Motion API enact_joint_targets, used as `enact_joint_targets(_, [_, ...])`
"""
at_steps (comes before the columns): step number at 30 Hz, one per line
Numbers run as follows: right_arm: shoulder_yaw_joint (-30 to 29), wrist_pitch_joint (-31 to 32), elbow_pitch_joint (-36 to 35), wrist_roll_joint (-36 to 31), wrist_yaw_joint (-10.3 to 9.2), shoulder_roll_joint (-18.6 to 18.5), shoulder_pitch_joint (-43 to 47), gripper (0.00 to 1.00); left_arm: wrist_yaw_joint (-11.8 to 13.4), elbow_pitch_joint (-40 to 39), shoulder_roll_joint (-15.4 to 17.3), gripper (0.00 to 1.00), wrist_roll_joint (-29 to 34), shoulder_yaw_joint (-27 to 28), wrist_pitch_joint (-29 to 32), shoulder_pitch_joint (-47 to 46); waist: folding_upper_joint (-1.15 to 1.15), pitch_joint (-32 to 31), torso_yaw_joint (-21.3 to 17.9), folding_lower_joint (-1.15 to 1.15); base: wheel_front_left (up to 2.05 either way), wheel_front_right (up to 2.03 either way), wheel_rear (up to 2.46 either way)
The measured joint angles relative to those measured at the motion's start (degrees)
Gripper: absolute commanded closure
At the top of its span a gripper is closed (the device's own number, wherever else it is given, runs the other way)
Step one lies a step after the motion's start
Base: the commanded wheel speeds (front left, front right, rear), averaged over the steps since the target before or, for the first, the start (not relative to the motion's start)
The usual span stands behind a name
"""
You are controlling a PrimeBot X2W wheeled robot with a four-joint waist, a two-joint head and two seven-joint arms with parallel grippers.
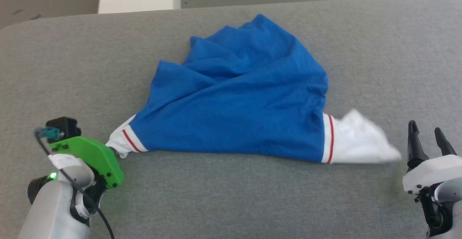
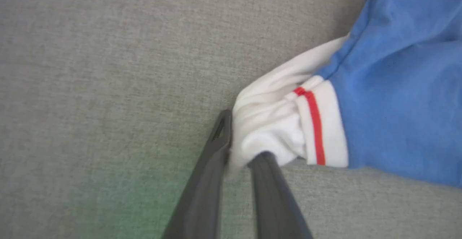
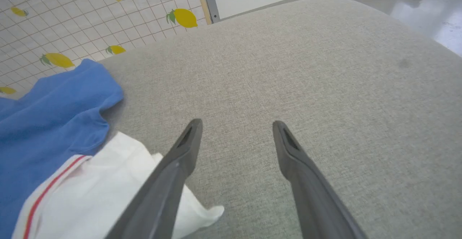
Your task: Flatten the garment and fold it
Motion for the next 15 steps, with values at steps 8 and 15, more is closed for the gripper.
enact_joint_targets(8, [0.48,0.20,0.20,-0.43,0.00,-0.01,0.05,0.00,3.79,-12.12,-0.03,0.00,-1.10,3.72,-3.82,5.40,0.00,-2.68,2.13,0.00,0.00,0.00,0.00])
enact_joint_targets(15, [0.68,0.25,0.13,-0.43,0.00,-0.01,0.14,0.00,4.83,-17.19,0.01,0.00,0.74,-0.75,1.80,6.54,0.00,-2.32,2.61,0.00,0.00,0.00,0.00])
